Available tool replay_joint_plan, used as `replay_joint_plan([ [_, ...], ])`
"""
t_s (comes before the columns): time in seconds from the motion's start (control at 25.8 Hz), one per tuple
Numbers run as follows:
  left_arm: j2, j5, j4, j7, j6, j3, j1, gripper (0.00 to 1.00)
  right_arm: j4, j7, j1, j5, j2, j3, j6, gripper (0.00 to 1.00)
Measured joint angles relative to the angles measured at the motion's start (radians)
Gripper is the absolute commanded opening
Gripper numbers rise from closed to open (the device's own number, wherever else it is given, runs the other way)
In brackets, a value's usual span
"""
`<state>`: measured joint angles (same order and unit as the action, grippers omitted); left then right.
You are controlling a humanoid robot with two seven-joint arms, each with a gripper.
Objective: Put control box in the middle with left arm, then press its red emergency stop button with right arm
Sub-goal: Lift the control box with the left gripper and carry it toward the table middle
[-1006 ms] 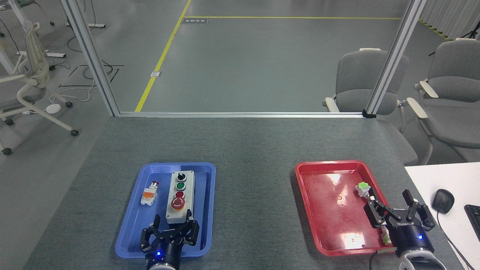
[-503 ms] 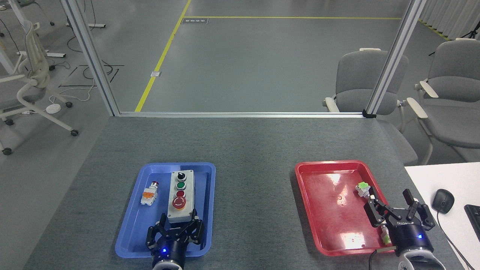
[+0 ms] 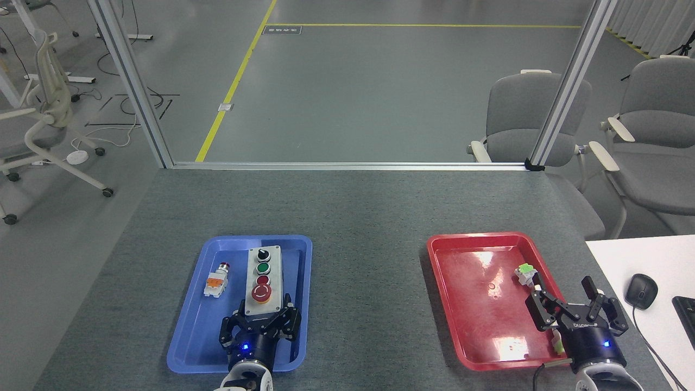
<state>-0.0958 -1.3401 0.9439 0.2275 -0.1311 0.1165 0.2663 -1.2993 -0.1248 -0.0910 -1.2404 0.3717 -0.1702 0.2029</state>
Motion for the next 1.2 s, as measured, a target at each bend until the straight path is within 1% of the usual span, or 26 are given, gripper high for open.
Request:
replay_joint_plan([
  [0.19, 0.001, 0.001, -0.033, -0.003, 0.000, 0.000, 0.014, 0.99, -0.001, 0.000, -0.003, -0.031, -0.018, -0.002, -0.008, 0.98],
  [0.23, 0.001, 0.001, -0.041, -0.004, 0.000, 0.000, 0.020, 0.97, -0.001, 0.001, -0.003, -0.036, -0.023, -0.001, -0.009, 0.98],
  [0.35, 0.005, 0.001, -0.063, -0.006, 0.000, 0.000, 0.034, 0.84, -0.002, 0.001, -0.004, -0.053, -0.034, -0.001, -0.010, 0.98],
  [0.43, 0.010, 0.001, -0.072, -0.006, 0.000, 0.000, 0.045, 0.77, -0.003, 0.001, -0.004, -0.064, -0.044, 0.000, -0.010, 0.98],
  [0.46, 0.012, 0.002, -0.075, -0.006, 0.000, -0.001, 0.047, 0.75, -0.003, 0.001, -0.004, -0.068, -0.048, 0.000, -0.010, 0.98],
  [0.5, 0.013, 0.002, -0.078, -0.006, 0.000, -0.001, 0.051, 0.70, -0.003, 0.001, -0.004, -0.071, -0.051, 0.000, -0.010, 0.98],
  [0.54, 0.016, 0.002, -0.079, -0.008, 0.000, -0.001, 0.054, 0.64, -0.003, 0.001, -0.004, -0.074, -0.053, 0.000, -0.010, 0.98],
  [0.58, 0.017, 0.002, -0.080, -0.008, 0.000, -0.001, 0.056, 0.54, -0.003, 0.001, -0.004, -0.077, -0.054, 0.000, -0.010, 0.98],
  [0.62, 0.019, 0.002, -0.080, -0.009, 0.000, -0.001, 0.057, 0.41, -0.003, 0.001, -0.004, -0.080, -0.056, 0.000, -0.010, 0.98],
  [0.66, 0.020, 0.002, -0.080, -0.011, 0.000, -0.001, 0.058, 0.17, -0.003, 0.001, -0.004, -0.083, -0.057, 0.000, -0.010, 0.98],
  [0.7, 0.021, 0.002, -0.078, -0.012, 0.004, -0.001, 0.057, 0.00, -0.003, 0.001, -0.004, -0.086, -0.061, 0.000, -0.011, 0.98],
  [0.93, 0.036, 0.025, -0.034, -0.013, 0.045, -0.007, 0.044, 0.00, -0.006, 0.001, -0.006, -0.102, -0.074, 0.000, -0.011, 0.98],
  [1.08, 0.074, 0.085, 0.091, -0.013, 0.060, -0.009, 0.011, 0.00, -0.007, 0.001, -0.006, -0.104, -0.075, 0.000, -0.011, 0.98],
  [1.2, 0.083, 0.107, 0.198, -0.033, 0.074, 0.001, -0.025, 0.00, -0.007, 0.001, -0.006, -0.105, -0.075, 0.001, -0.011, 0.98],
])
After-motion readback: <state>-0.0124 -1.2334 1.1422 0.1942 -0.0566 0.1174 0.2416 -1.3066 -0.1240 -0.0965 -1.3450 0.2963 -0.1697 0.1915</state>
